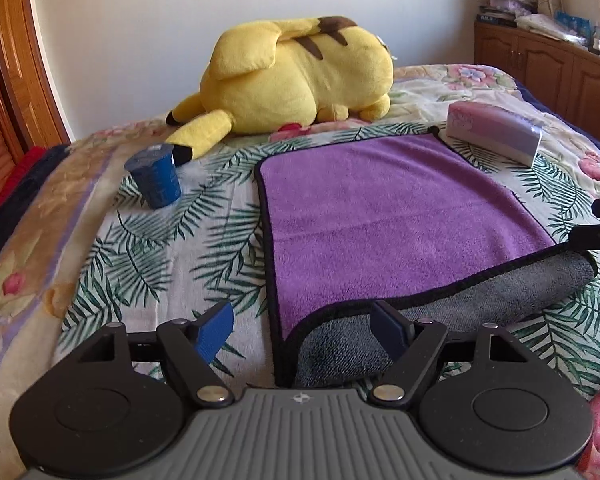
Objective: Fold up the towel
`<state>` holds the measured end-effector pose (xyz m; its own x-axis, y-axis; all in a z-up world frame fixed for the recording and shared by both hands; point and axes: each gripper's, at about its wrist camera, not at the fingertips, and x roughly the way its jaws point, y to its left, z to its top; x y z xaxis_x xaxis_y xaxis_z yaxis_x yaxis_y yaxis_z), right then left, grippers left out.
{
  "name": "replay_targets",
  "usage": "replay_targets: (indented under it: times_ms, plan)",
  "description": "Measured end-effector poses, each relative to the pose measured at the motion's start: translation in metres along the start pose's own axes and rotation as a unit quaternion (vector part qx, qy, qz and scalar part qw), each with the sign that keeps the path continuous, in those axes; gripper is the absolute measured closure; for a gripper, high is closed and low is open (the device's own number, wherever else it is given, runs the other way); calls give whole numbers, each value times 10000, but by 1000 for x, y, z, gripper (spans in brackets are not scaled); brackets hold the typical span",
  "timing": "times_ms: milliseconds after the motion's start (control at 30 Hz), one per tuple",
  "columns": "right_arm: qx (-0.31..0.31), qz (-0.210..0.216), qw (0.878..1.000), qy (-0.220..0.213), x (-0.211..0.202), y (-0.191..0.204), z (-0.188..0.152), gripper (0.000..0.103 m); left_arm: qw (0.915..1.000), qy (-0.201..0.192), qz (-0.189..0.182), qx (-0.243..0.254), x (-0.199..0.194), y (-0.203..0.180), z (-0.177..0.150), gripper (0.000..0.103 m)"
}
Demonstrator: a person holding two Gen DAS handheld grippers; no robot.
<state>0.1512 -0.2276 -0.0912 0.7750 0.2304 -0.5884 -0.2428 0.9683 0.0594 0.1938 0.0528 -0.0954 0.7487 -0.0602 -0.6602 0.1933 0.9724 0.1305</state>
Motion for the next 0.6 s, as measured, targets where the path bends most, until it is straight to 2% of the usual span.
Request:
replay_targets:
  times_ms: [367, 600]
  plan:
    - [42, 189, 9993, 327, 8, -1, -6, 23, 9982, 296, -497, -134, 9, 3, -5, 72]
    - [122, 370, 9977, 555, 13, -3, -9, 28, 9975, 405, -533, -211, 13, 2, -10, 80]
